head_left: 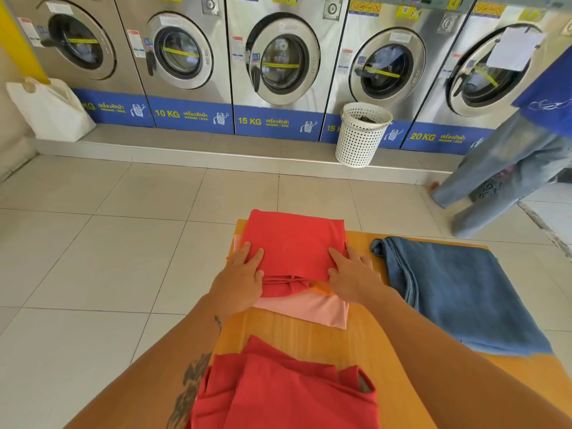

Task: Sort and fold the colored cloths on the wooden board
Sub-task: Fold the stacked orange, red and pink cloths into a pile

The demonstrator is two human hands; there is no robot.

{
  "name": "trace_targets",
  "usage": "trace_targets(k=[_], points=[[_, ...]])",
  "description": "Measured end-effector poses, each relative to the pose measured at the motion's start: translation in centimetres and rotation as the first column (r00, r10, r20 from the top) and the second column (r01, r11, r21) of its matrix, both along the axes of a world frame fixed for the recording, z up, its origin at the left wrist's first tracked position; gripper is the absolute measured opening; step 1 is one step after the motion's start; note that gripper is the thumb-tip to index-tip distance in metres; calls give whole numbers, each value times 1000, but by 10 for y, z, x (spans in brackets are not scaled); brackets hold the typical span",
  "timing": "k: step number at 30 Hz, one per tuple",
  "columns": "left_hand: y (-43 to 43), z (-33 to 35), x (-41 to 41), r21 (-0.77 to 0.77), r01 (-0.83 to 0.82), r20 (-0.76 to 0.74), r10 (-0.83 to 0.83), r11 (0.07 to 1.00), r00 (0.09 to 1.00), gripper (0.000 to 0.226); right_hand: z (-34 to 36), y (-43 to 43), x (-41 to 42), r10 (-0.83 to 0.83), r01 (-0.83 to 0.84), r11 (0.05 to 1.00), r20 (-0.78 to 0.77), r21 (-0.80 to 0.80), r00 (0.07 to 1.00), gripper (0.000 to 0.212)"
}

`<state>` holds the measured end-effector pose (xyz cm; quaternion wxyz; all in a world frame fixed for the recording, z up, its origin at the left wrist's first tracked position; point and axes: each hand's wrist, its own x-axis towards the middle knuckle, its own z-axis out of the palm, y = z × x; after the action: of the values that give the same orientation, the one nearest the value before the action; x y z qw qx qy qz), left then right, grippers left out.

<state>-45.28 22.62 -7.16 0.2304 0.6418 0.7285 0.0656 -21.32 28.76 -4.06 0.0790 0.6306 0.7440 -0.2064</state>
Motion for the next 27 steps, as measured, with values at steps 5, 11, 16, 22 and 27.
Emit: trace_targets(k=[5,11,16,22,27], points=[[-23,20,-1,14,2,3,-2,1000,1000,59,20,-27,8,6,-8,1000,-82,-20,997,66],[-88,43,5,178,-154,267,103,972,958,46,33,-80,38,-44,42,999,-353,-14,934,56],[-178,29,10,22,-305,247,290,952,925,53,26,-158,69,-214,124,959,-363,-254,907,55],[-230,6,48,-68,-317,242,324,946,914,76,-8,-229,65,-408,214,889,-488,-404,772,79],[-233,4,72,-73,-338,387,339,938,858,81,-11,-244,52,-409,221,905,-603,-362,685,93]])
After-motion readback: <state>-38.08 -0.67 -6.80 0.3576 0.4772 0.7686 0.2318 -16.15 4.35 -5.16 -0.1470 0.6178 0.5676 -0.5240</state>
